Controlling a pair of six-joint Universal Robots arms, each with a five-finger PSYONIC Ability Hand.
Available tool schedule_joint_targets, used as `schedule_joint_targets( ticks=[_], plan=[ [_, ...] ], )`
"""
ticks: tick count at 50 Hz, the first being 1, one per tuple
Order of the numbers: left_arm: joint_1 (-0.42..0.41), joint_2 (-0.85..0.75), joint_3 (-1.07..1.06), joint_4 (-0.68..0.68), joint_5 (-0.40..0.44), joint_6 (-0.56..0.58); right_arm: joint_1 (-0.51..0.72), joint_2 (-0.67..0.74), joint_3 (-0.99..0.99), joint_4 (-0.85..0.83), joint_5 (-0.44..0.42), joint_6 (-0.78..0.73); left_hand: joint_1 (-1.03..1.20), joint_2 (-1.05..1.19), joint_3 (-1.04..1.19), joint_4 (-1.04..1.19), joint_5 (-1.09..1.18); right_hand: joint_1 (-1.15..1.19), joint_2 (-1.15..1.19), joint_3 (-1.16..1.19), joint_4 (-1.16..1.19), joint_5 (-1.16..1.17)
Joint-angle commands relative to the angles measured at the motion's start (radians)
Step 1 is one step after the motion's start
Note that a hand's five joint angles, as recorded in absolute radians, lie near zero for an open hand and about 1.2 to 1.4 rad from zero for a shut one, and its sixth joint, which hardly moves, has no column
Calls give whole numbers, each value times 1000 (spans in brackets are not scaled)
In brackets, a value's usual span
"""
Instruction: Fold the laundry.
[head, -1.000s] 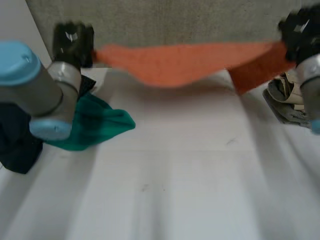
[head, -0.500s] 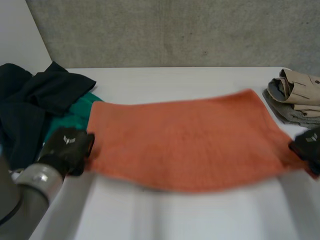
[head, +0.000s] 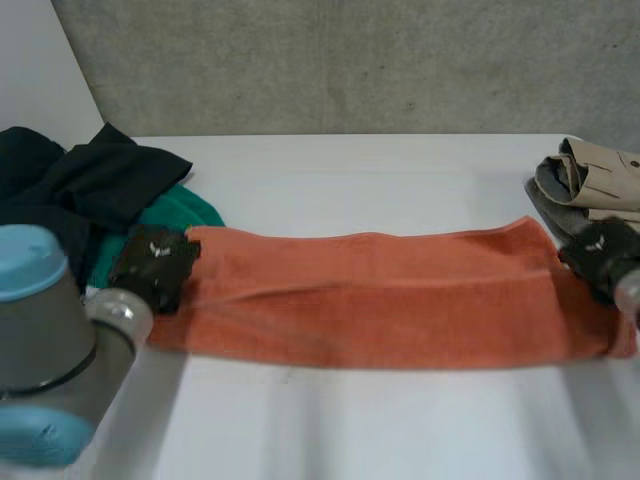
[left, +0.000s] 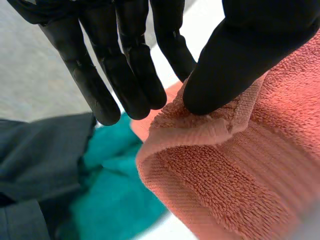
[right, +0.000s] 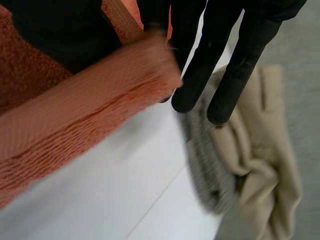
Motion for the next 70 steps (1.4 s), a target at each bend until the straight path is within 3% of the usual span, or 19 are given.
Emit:
schedule_joint_targets(
  ticks=[1,8,17,18,19,20,21,23,26,34,39,47,51,55,63,66,70],
  plan=[
    [-20,-197,220,98,-106,-16,85,175,-147,-209,47,-4,260,193,199,192,215,274,219,203,196,222],
    [-37,-379,412,110,-160,-8,100,339,-297,-309,42,-10,260,193,199,192,215,274,219,203,196,222],
    [-42,-527,589,110,-165,-10,116,434,-374,-459,47,-6,260,193,199,192,215,274,219,203,196,222],
    [-44,-532,594,110,-165,-11,116,436,-372,-476,47,-1,260,193,199,192,215,176,121,105,98,124],
    [-44,-537,598,110,-165,-10,116,437,-372,-492,48,-1,170,103,109,102,126,-130,-185,-201,-208,-182],
    [-47,-537,600,110,-166,-10,117,436,-366,-521,59,-1,-86,-154,-148,-154,-131,-862,-918,-934,-941,-915],
    [-56,-531,598,109,-171,-10,117,431,-360,-530,62,2,-693,-761,-755,-762,-738,-948,-1003,-1019,-1026,-1000],
    [-73,-523,592,109,-172,-11,117,414,-346,-549,79,12,-922,-990,-983,-990,-967,-948,-1003,-1019,-1026,-1000],
    [-106,-491,581,104,-172,-23,117,373,-325,-544,91,48,-931,-999,-993,-1000,-976,-948,-1003,-1019,-1026,-1000],
    [-116,-226,430,106,-157,-25,106,175,-187,-494,85,293,-923,-990,-984,-991,-967,-948,-1003,-1019,-1026,-1000],
    [-122,-111,324,109,-151,-22,70,46,-125,-286,50,431,-920,-987,-981,-988,-964,-948,-1003,-1019,-1026,-1000],
    [-132,-77,158,110,-71,-25,-65,-51,-61,80,-100,460,-917,-984,-978,-985,-962,-946,-1001,-1018,-1025,-998],
    [-134,-80,120,113,-59,-25,-104,-84,-9,100,-133,453,-917,-984,-978,-985,-962,-926,-981,-997,-1004,-978],
    [-134,-83,115,113,-59,-26,-130,-104,24,97,-142,447,-917,-984,-978,-985,-962,-744,-799,-815,-822,-796],
    [-131,-98,132,119,-56,-26,-130,-104,17,93,-154,454,-917,-984,-978,-985,-962,-729,-784,-800,-807,-781],
    [-122,-118,141,133,-54,-25,-128,-103,14,105,-151,462,-917,-984,-978,-985,-962,-559,-615,-631,-638,-611],
    [-117,-130,155,143,-54,-25,-125,-98,28,105,-153,464,-917,-984,-978,-985,-962,-131,-186,-202,-209,-183]
  ],
)
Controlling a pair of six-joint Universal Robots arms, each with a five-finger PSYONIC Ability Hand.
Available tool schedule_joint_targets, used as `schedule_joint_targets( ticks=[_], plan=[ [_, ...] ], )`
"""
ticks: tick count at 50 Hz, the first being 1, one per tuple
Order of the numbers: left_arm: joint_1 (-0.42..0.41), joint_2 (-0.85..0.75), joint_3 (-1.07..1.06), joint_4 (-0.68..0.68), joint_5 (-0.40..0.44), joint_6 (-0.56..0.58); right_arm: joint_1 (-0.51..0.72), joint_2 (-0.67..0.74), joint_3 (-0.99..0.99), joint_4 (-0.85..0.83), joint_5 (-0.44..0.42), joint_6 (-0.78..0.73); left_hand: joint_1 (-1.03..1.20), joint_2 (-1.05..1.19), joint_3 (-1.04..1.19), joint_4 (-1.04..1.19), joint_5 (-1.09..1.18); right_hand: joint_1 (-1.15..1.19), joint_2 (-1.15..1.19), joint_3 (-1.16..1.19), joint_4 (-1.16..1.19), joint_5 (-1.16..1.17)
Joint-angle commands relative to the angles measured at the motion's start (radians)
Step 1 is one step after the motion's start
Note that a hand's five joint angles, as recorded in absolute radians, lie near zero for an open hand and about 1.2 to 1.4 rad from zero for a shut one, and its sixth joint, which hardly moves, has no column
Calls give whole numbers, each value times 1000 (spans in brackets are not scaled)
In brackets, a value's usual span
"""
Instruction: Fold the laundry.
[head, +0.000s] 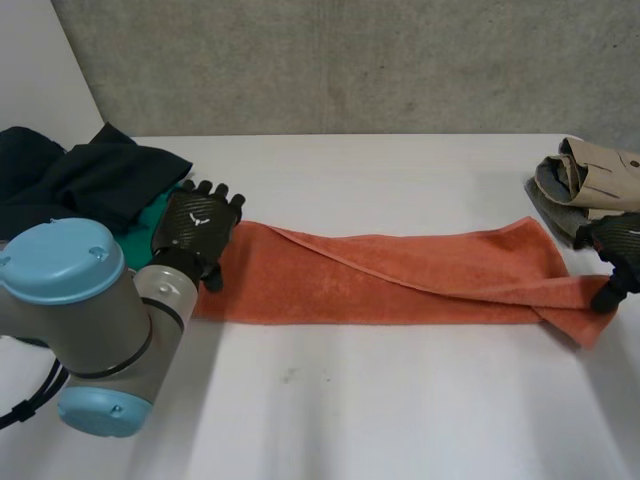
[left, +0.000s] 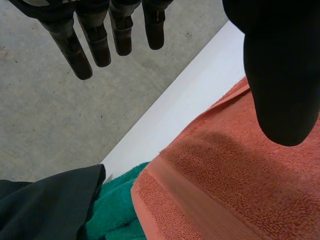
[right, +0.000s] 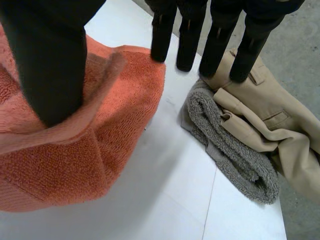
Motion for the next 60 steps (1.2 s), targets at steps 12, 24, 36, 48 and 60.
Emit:
schedule_joint_targets(
  ticks=[12,24,36,48,60],
  plan=[
    [62,-120,122,23,126,4,33,-31,-34,45,3,-7,-6,-23,-29,-15,-18,845,850,845,847,843],
    [73,-296,338,9,235,-60,220,-442,-133,41,-151,10,-9,-26,-32,-18,-21,845,850,845,847,843],
    [4,-482,572,-60,303,-180,266,-613,-242,34,-242,217,81,65,59,73,70,845,850,845,847,843],
    [62,-399,564,-129,234,-191,183,-562,-204,47,-240,212,1182,1165,1160,1174,1171,845,850,845,847,843],
    [91,88,155,-140,237,-177,116,-277,-221,251,-104,-57,1182,1165,1160,1174,1171,845,850,845,847,843]
  ],
)
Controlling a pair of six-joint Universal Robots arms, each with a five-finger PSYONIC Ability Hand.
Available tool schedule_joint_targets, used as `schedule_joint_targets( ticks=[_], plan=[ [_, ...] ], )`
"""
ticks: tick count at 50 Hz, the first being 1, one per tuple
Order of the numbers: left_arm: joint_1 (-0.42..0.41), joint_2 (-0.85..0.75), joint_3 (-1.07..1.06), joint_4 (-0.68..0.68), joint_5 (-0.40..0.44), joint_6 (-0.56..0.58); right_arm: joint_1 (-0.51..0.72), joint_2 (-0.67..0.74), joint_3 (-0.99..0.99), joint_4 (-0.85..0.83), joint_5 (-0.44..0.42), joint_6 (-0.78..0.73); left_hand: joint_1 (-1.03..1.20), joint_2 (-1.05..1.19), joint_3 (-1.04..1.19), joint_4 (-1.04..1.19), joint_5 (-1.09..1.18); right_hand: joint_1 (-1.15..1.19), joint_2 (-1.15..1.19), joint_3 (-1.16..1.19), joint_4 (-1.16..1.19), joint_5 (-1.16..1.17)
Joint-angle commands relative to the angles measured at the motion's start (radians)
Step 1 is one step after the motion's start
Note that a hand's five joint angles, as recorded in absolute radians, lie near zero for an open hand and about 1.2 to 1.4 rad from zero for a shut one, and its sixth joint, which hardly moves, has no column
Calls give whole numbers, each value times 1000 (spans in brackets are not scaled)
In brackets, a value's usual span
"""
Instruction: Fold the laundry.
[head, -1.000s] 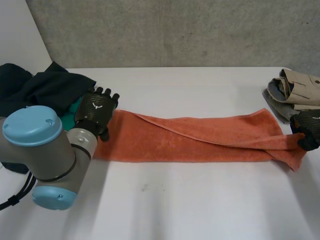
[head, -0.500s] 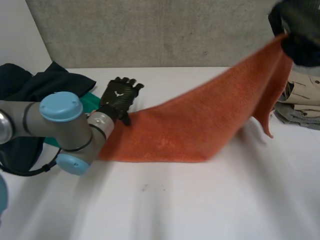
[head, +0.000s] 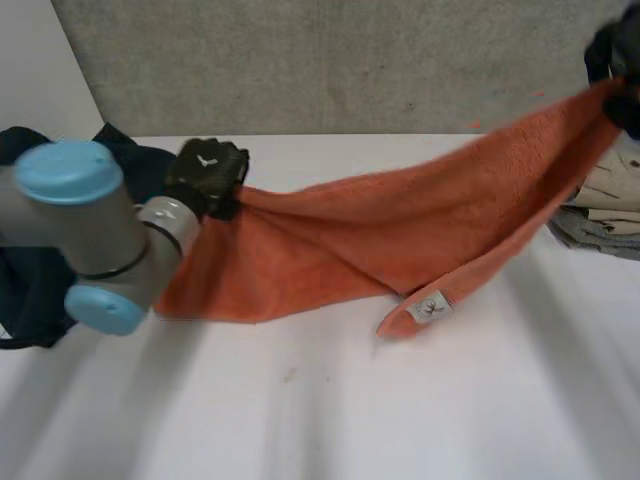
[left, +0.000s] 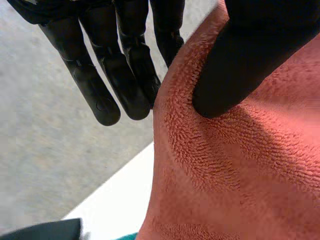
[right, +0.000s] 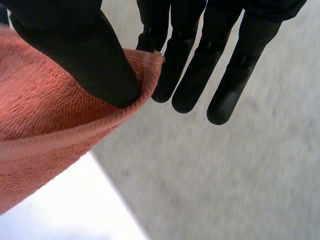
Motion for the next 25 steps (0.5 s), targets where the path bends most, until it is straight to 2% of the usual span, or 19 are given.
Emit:
schedule_joint_targets(
  ticks=[1,3,5,9,12,13,16,18,23,25],
  plan=[
    [-7,303,-261,-5,3,9,29,225,-22,156,148,-235,224,200,207,197,263,268,218,207,196,242],
    [-13,355,-337,-1,3,11,60,271,-30,179,191,-283,224,200,207,197,263,268,218,207,196,242],
    [-15,361,-384,2,2,14,104,342,-39,193,269,-339,224,200,207,197,263,268,218,207,196,242],
    [-15,270,-407,1,-9,64,160,451,-77,191,381,-381,224,200,207,197,263,268,218,207,196,242],
    [-15,141,-342,-2,-24,167,189,527,-139,176,440,-384,224,200,207,197,263,268,218,207,196,242],
    [-16,83,-288,1,-53,219,198,546,-159,168,450,-384,224,200,207,197,263,268,218,207,196,242],
    [-21,4,-176,5,-114,282,239,619,-247,107,477,-378,224,200,207,197,263,268,218,207,196,242],
    [-32,-68,-24,2,-176,320,256,656,-295,52,487,-381,224,200,207,197,263,268,218,207,196,242],
    [-46,-163,307,15,-211,340,279,719,-425,-180,530,-387,224,200,207,197,263,268,218,207,196,242],
    [-43,-184,470,36,-211,334,293,735,-479,-341,547,-389,224,200,207,197,263,268,218,207,196,242]
  ],
)
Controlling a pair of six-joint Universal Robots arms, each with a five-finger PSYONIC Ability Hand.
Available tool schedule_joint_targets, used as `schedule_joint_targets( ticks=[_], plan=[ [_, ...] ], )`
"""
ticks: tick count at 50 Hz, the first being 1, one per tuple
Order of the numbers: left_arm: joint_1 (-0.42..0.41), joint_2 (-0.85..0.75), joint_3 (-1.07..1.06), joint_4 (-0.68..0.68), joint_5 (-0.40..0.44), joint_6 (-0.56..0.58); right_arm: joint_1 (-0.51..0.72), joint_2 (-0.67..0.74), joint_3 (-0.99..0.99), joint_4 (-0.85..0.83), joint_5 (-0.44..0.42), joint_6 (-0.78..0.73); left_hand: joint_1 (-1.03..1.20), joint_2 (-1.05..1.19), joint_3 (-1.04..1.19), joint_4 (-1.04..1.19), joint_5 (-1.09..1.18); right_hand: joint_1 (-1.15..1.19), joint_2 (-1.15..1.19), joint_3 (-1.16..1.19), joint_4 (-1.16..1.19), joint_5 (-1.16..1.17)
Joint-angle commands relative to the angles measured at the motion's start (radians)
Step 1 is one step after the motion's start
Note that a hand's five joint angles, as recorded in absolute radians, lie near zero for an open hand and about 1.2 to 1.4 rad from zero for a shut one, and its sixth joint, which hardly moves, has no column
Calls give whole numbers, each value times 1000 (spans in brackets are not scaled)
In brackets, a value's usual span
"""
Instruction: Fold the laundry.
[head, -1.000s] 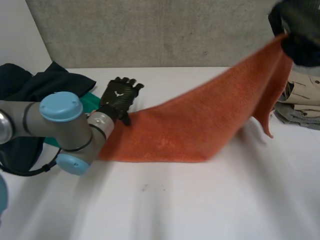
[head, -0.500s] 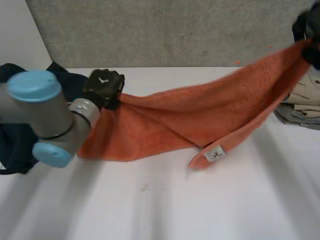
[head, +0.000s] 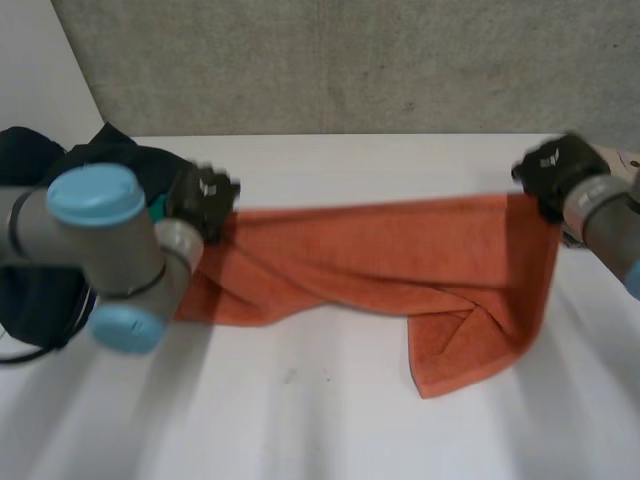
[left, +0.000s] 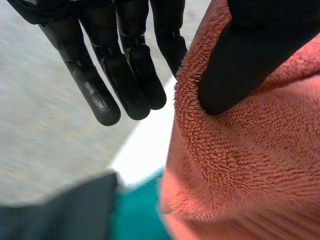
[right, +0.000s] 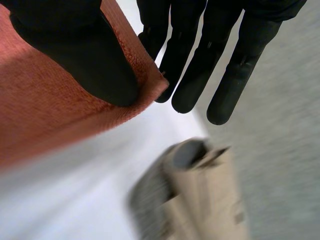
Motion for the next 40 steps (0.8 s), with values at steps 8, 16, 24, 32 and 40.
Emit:
schedule_joint_targets(
  ticks=[8,16,24,32,40],
  plan=[
    [-13,-106,705,247,-46,1,43,48,-201,-866,21,7,224,198,202,196,263,268,215,204,196,242],
    [-31,-27,529,245,-78,-25,46,33,-146,-864,-5,27,224,198,202,196,263,268,215,204,196,242],
    [-37,101,68,243,-86,-37,35,-19,65,-747,-10,81,224,198,202,196,263,268,215,204,196,242],
    [-106,158,-326,242,-100,-72,15,-25,334,-499,-58,88,224,198,202,196,263,268,215,204,196,242],
    [-197,216,-524,177,-115,-77,-106,-65,518,-344,-65,88,224,198,202,196,263,268,215,204,196,242]
  ],
)
